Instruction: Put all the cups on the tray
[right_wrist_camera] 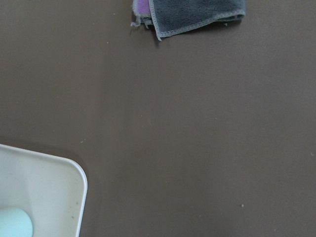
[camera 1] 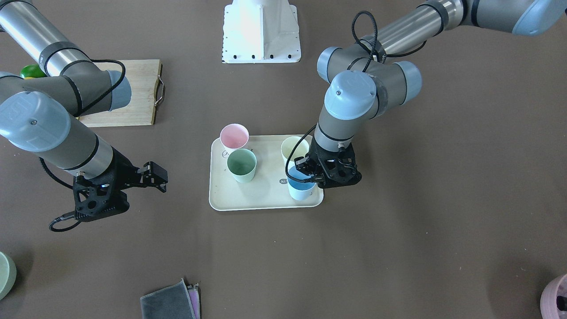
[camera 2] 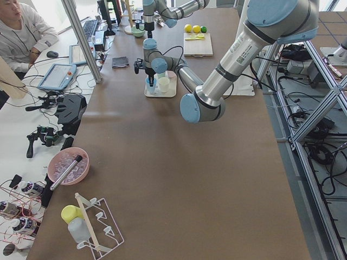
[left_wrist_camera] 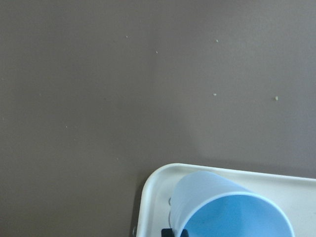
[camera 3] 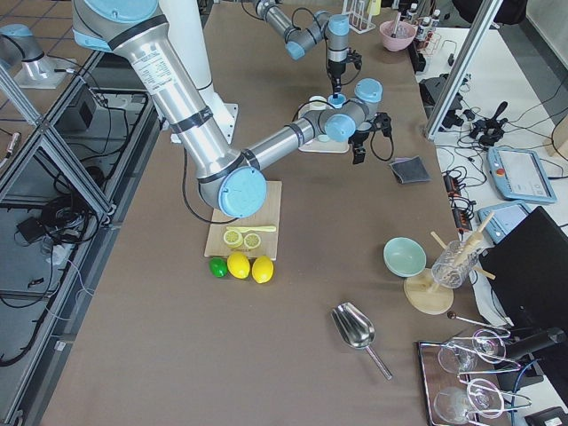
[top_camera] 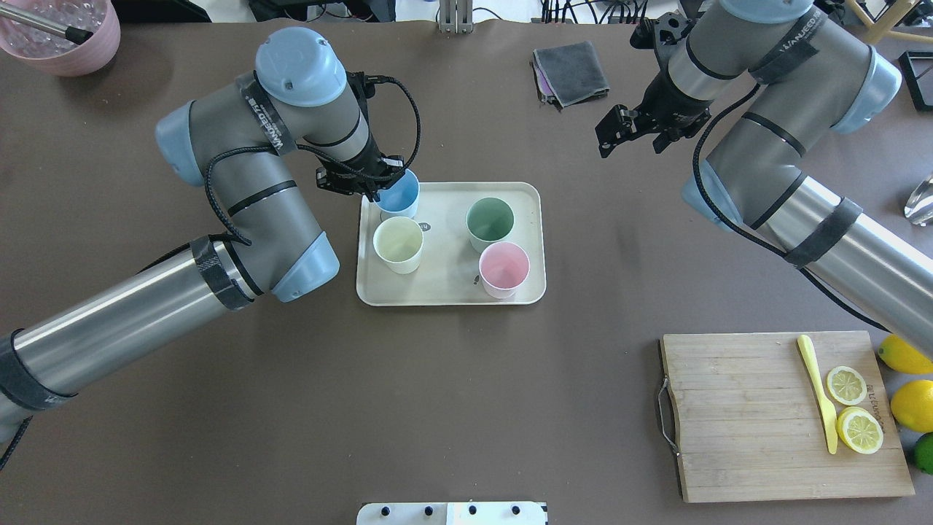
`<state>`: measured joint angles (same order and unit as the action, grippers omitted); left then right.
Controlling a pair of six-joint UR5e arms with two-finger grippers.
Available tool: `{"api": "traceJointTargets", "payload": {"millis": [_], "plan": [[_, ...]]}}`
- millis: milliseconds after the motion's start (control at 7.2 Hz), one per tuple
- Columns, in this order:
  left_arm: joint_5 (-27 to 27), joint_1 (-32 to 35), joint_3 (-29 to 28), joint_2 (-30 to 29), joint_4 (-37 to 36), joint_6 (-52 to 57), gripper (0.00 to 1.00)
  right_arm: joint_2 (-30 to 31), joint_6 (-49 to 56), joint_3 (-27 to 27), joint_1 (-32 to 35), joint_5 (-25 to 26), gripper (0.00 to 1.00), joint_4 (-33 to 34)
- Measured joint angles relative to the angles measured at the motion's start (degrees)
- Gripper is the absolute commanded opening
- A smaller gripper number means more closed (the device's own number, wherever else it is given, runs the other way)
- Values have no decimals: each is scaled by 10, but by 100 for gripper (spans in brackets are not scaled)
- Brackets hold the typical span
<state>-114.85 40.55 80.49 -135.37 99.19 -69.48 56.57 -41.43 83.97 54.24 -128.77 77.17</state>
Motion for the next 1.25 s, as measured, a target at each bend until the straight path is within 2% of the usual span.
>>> {"api": "traceJointTargets", "payload": {"millis": [278, 556, 694, 972, 1250], "plan": [[1, 0, 0, -3, -1, -1, 98, 3, 1, 0, 3, 0, 100, 0], [-30, 46, 25, 12, -10, 24, 98, 5, 3, 1, 15, -4, 100, 0], [-59, 83, 68, 48, -33, 84, 98, 12, 18, 0, 31, -11, 100, 1], [-83, 157, 144, 151, -75, 271, 98, 43, 82, -1, 75, -28, 100, 1], [-103, 248, 160, 252, -83, 470, 98, 95, 173, -3, 134, -50, 100, 1]]}}
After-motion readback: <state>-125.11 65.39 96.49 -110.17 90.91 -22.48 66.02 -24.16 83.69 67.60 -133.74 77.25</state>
